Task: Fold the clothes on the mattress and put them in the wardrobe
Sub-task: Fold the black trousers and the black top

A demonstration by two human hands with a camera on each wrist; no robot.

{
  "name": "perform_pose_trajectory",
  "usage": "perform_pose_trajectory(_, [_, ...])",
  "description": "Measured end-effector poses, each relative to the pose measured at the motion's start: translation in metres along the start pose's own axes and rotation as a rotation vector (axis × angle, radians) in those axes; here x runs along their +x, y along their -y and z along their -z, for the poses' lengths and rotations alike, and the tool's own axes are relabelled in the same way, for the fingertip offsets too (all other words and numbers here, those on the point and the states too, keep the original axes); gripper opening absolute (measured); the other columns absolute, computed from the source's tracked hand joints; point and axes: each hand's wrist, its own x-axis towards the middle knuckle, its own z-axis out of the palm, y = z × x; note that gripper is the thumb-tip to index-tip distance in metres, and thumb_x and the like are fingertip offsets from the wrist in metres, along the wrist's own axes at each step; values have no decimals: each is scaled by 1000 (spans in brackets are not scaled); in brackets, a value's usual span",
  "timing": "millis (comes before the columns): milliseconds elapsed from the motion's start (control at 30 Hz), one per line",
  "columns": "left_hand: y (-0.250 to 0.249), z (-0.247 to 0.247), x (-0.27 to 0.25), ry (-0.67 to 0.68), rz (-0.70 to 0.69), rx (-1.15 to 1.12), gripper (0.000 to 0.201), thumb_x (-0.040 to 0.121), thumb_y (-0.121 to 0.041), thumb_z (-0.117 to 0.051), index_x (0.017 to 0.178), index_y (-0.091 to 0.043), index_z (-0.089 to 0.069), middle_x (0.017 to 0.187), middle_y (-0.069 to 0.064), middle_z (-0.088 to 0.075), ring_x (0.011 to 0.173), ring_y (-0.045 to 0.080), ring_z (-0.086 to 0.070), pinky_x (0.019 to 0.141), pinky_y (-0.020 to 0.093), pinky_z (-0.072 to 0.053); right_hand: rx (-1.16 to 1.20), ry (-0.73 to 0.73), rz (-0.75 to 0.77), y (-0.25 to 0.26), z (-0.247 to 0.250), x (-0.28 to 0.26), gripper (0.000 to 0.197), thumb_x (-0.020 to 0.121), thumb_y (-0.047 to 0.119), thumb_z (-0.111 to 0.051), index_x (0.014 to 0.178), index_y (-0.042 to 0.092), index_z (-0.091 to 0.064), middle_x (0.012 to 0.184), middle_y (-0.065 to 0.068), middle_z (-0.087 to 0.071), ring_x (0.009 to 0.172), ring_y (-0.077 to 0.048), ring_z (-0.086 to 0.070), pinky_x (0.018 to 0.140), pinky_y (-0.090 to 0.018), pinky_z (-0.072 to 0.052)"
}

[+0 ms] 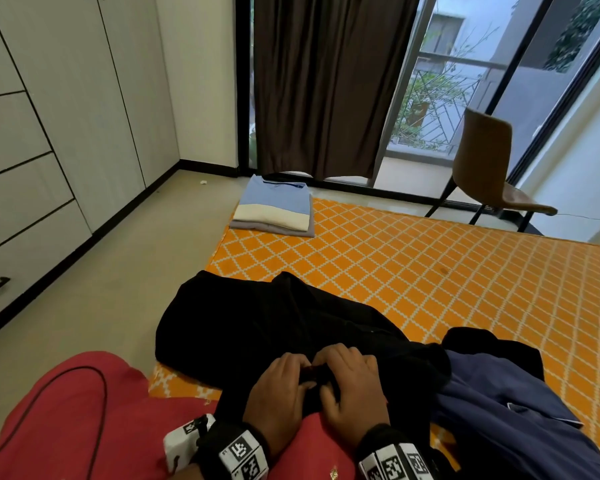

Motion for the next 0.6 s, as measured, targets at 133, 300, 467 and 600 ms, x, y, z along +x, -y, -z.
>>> perform_pose_trajectory(133, [0, -1, 0, 2, 13, 9, 61, 81, -55, -14, 116, -23, -53, 109, -12, -54, 100, 2, -49, 78, 13, -37, -22, -9, -1, 0, -1, 1, 25, 70, 24, -52, 92, 34, -53, 97, 19, -50, 82, -2, -45, 75, -24, -31])
perform_pose_trajectory(300, [1, -2, 0, -1, 55, -86, 62, 78, -59, -18, 114, -24, -54, 105, -18, -50, 99, -2, -46, 77, 8, -34, -16, -20, -7, -3, -3, 4, 18, 72, 24, -51, 88, 34, -53, 97, 19, -50, 81, -4, -46, 74, -25, -30])
perform_pose_trajectory(467, [2, -3, -1, -18, 54, -105, 61, 80, -59, -20, 112, -22, -56, 105, -15, -55, 98, 0, -49, 79, 9, -36, 7, -51, 0, -5, -5, 5, 16, 71, 25, -51, 86, 32, -54, 92, 18, -50, 78, -4, -46, 74, -25, -29])
perform_pose_trajectory(600, [5, -1, 2, -51, 97, -140, 58, 83, -57, -24, 105, -20, -62, 100, -13, -60, 94, 1, -52, 75, 6, -34, 20, -63, 14, -8, -6, 3, 16, 72, 25, -51, 86, 29, -56, 93, 18, -51, 78, -4, -46, 73, -24, -28])
